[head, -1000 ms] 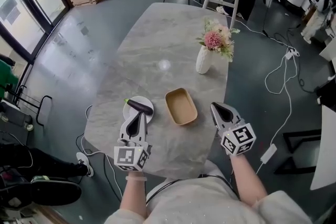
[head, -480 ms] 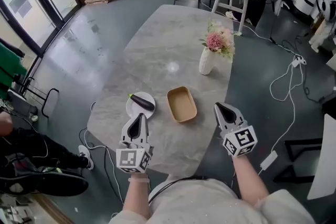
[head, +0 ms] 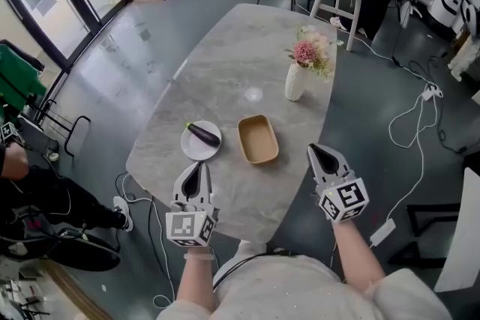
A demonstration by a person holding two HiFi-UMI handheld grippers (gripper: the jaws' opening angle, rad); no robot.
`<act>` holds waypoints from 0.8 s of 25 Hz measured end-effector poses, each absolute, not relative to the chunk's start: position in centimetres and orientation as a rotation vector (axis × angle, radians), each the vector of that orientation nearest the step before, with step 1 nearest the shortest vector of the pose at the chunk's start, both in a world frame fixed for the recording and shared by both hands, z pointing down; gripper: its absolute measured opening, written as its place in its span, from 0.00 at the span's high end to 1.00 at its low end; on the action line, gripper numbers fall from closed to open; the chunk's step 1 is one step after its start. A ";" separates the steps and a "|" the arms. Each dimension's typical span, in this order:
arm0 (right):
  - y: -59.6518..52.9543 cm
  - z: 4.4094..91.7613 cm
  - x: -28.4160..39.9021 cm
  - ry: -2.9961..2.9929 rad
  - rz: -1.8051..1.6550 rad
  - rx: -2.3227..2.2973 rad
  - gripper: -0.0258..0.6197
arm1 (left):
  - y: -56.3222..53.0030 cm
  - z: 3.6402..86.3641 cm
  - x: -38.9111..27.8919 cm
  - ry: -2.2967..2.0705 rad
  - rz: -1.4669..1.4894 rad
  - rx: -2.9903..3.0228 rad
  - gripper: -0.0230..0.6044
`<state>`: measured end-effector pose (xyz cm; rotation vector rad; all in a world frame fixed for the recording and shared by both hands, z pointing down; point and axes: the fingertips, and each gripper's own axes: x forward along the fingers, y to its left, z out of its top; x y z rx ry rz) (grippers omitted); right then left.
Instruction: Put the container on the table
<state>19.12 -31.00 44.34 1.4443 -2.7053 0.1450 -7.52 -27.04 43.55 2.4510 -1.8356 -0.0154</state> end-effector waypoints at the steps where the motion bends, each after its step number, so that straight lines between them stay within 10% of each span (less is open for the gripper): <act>1: -30.8 44.3 19.2 -2.710 0.142 1.442 0.95 | -26.8 43.5 -7.5 -1.843 -0.016 2.448 0.96; 20: -28.1 44.3 20.1 -2.746 0.146 1.394 0.95 | -22.9 43.2 -6.5 -1.896 -0.024 2.416 0.96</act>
